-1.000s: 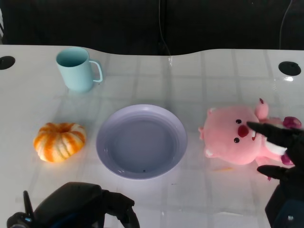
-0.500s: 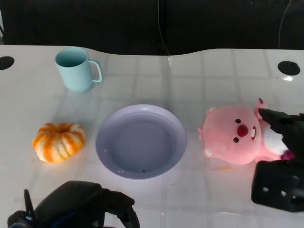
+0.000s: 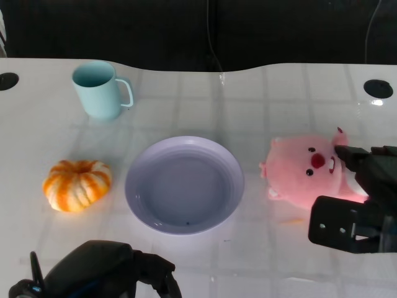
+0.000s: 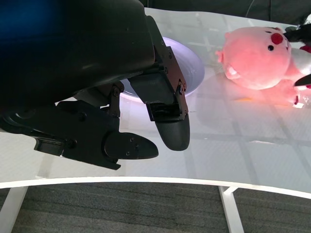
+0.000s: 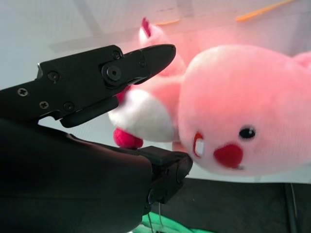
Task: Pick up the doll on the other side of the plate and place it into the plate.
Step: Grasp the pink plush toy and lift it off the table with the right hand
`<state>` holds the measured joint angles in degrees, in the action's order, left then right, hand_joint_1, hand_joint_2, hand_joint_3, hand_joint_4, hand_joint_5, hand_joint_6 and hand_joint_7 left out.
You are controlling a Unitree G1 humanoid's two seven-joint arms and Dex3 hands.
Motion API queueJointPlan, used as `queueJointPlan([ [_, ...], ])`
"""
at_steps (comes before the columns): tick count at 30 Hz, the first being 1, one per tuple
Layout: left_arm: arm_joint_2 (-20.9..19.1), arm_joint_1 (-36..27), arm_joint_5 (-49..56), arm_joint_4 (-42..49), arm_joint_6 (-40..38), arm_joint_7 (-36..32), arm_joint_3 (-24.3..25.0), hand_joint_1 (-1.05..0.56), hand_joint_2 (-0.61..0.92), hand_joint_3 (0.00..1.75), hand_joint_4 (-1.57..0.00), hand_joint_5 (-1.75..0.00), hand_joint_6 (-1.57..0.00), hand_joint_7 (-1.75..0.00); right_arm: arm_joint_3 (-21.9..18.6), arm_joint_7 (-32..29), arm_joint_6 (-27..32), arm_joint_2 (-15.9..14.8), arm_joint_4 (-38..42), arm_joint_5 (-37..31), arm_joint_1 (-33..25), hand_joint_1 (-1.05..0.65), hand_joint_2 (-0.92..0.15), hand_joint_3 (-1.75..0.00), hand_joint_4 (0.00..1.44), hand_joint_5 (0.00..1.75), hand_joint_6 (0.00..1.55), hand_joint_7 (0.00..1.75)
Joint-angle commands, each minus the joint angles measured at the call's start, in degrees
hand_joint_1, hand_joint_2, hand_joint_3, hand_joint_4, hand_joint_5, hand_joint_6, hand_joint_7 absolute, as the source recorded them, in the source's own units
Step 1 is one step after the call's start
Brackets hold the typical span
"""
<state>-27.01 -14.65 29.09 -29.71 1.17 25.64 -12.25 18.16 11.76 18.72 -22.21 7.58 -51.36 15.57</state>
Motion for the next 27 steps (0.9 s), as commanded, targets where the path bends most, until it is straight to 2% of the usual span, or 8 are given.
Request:
queueJointPlan([
  [1, -0.8, -0.4, 0.0, -0.8, -0.5, 0.4, 0.5, -0.20, 0.92, 0.30, -0.70, -1.35, -0.87, -0.61, 1.2, -1.5, 1.1, 1.0, 3.8, -0.1, 1.6, -0.56, -0.84, 0.00, 0.01, 0.33, 0.16, 0.01],
  [6, -1.1, -0.5, 0.1, -1.2, -0.8, 0.7, 0.7, -0.20, 0.92, 0.29, -0.69, -1.37, -0.86, -0.62, 2.2, -2.0, 1.2, 2.0, 7.7, 1.3, 3.3, -0.59, -0.84, 0.00, 0.01, 0.35, 0.19, 0.02],
  [10, -1.2, -0.6, 0.1, -1.2, -0.4, 0.4, 0.8, -0.19, 0.92, 0.28, -0.69, -1.37, -0.86, -0.63, 2.7, -1.9, 0.5, 3.0, 11.8, 3.1, 5.1, -0.60, -0.87, -0.01, 0.06, 0.36, 0.28, 0.05],
  [17, -1.0, -1.0, 0.6, -2.2, -1.5, 0.9, 0.6, -0.20, 0.92, 0.29, -0.70, -1.38, -0.86, -0.63, 5.4, -4.8, -3.6, 5.8, 26.3, 5.7, 11.0, -0.57, -0.92, -0.01, 0.51, 0.10, 0.63, 0.03],
  [21, -1.0, -1.1, 0.8, -3.0, -2.0, 1.0, 0.5, -0.20, 0.92, 0.29, -0.69, -1.37, -0.86, -0.63, 6.8, -8.6, -8.8, 6.3, 34.0, 6.6, 14.0, -0.51, -0.92, -0.01, 0.67, 0.09, 0.79, 0.05],
  [25, -1.0, -1.5, 0.9, -3.0, -1.5, 0.6, 0.2, -0.19, 0.92, 0.28, -0.70, -1.37, -0.86, -0.63, 5.0, -17.8, -17.2, 6.7, 39.1, 10.0, 14.3, -0.28, -0.91, -0.01, 0.99, 0.11, 1.08, 0.08],
  [26, -1.0, -1.7, 0.9, -3.2, -1.6, 0.6, 0.2, -0.19, 0.92, 0.29, -0.71, -1.38, -0.87, -0.63, 4.8, -19.9, -18.5, 6.8, 39.9, 10.5, 14.3, -0.24, -0.91, 0.00, 1.11, 0.21, 1.17, 0.08],
  [27, -0.9, -1.9, 0.9, -3.4, -1.6, 0.5, 0.2, -0.19, 0.92, 0.29, -0.70, -1.41, -0.87, -0.63, 4.7, -21.4, -19.4, 6.9, 40.6, 10.9, 14.3, -0.23, -0.91, 0.00, 1.10, 0.41, 1.23, 0.06],
])
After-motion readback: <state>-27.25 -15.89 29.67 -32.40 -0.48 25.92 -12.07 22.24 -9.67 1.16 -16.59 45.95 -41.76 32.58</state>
